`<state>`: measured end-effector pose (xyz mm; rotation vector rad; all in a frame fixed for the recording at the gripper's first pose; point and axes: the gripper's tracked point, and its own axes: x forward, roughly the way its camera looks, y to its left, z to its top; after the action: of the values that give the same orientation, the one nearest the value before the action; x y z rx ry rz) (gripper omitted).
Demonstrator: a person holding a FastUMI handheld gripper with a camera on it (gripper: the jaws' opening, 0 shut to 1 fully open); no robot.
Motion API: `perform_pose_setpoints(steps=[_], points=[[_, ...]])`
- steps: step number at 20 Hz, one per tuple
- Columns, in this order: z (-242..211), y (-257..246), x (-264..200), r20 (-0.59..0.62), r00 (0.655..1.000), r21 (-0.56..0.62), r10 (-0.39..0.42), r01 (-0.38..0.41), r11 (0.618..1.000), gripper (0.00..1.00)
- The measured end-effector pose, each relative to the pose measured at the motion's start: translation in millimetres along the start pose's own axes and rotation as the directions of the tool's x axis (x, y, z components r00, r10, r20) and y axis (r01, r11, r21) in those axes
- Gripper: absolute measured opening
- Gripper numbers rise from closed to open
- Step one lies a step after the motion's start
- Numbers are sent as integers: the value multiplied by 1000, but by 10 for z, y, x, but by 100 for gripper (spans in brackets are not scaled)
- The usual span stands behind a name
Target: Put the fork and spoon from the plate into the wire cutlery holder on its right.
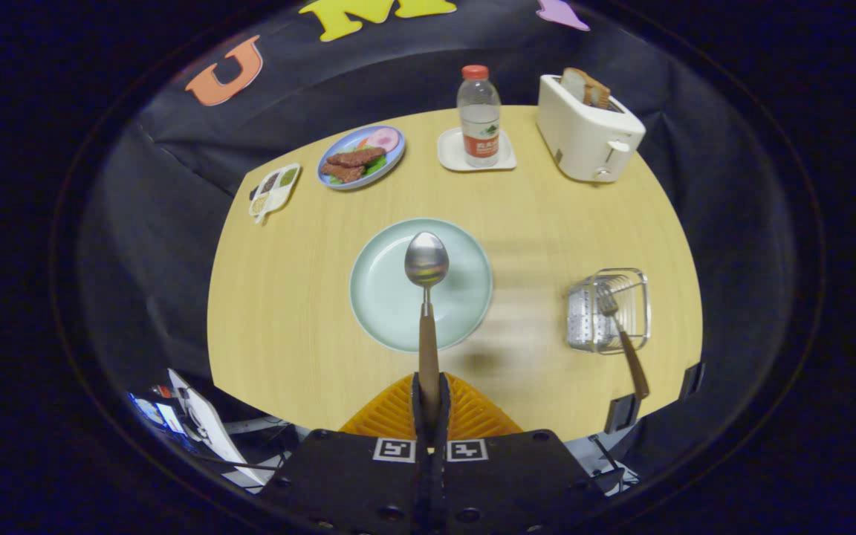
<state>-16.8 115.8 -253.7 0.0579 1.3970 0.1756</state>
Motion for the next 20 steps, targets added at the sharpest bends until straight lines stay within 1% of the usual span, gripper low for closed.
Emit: perform_pose_setpoints(steps=[2,4,7,9,14,17,20], points=[[-11,-316,-228,-4,1000,35,-10,11,999,1],[-39,-660,-388,-15,999,63,-38,39,997,1],[-141,-1064,-484,-66,996,102,-62,69,992,1],[-200,-1249,-488,-100,993,123,-67,79,989,1],[-255,-1528,-444,-172,984,174,-53,83,981,1],[-270,-1565,-404,-224,974,207,-21,68,976,1],[-228,-1595,-340,-254,967,221,-12,70,973,1]])
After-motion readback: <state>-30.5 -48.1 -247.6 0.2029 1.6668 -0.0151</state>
